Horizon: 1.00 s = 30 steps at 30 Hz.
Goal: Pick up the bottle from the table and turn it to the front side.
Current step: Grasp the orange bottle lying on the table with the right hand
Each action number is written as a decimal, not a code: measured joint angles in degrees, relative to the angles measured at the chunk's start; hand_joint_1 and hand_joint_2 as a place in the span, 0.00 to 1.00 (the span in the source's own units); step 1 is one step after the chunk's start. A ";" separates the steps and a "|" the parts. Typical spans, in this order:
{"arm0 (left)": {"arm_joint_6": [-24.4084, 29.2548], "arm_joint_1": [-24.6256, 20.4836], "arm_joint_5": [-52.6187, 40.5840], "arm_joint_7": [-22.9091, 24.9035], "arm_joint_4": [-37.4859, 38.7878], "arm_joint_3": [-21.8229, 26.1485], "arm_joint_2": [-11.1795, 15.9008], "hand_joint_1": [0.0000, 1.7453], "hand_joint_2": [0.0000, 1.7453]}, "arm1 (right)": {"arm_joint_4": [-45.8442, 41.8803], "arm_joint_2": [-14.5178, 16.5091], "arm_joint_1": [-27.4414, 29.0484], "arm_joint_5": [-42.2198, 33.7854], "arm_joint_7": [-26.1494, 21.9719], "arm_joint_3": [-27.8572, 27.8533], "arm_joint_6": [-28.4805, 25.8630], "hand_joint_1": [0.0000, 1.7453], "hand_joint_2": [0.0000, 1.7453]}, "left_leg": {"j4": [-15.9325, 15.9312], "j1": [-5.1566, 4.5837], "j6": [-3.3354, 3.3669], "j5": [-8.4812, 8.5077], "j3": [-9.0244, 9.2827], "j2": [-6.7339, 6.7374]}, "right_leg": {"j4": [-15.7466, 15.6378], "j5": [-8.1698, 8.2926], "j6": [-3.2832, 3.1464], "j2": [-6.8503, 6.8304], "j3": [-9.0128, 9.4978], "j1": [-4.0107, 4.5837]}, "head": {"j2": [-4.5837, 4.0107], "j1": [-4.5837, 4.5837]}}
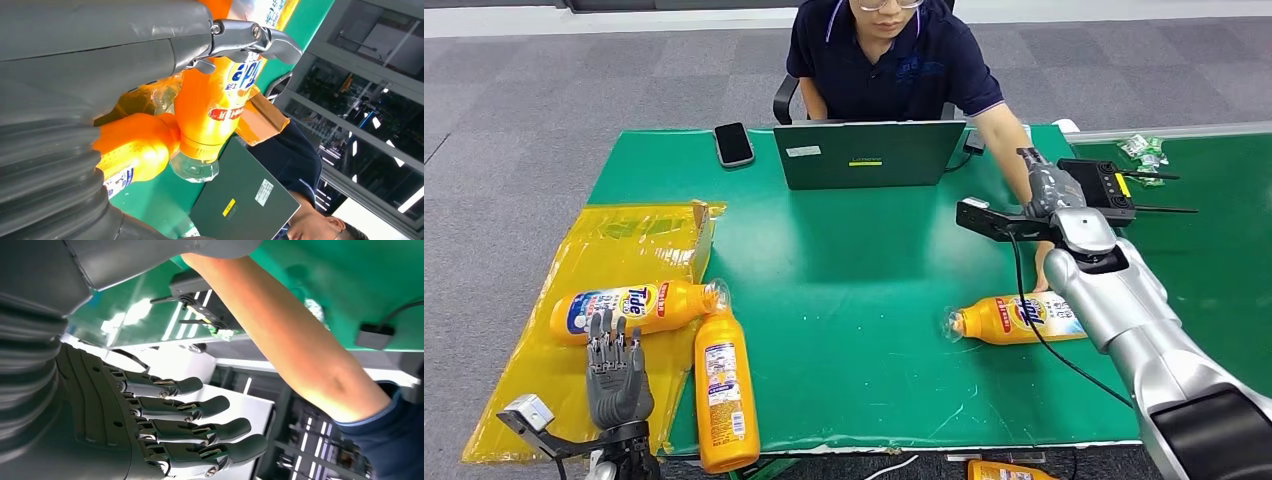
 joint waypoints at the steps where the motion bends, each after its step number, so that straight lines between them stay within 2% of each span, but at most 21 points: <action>1: -0.02 -0.01 0.13 -0.02 0.18 -0.08 0.02 0.00 1.00 | 0.87 -0.08 -0.42 -0.32 -0.20 0.01 -0.15 0.00 1.00 | 0.00 0.00 0.00 0.00 0.00 -0.01 | 0.00 0.00 0.00 0.00 0.00 0.00 | 0.00 0.00; 10: -0.20 0.16 1.09 -0.24 1.11 -0.80 0.23 0.00 1.00 | 4.80 -1.23 -1.01 -2.58 -1.85 0.05 -1.21 0.00 1.00 | 0.00 0.00 0.01 -0.02 -0.03 -0.03 | -0.01 -0.01 0.00 -0.01 -0.02 0.00 | 0.00 0.00; 30: -0.16 0.28 1.64 0.57 1.04 -0.81 0.59 0.00 1.00 | 5.24 -1.86 -0.06 -4.81 -0.88 0.97 -1.16 0.00 1.00 | 0.00 0.01 0.00 -0.01 0.00 -0.02 | 0.00 -0.01 0.00 -0.01 0.01 0.01 | 0.00 0.00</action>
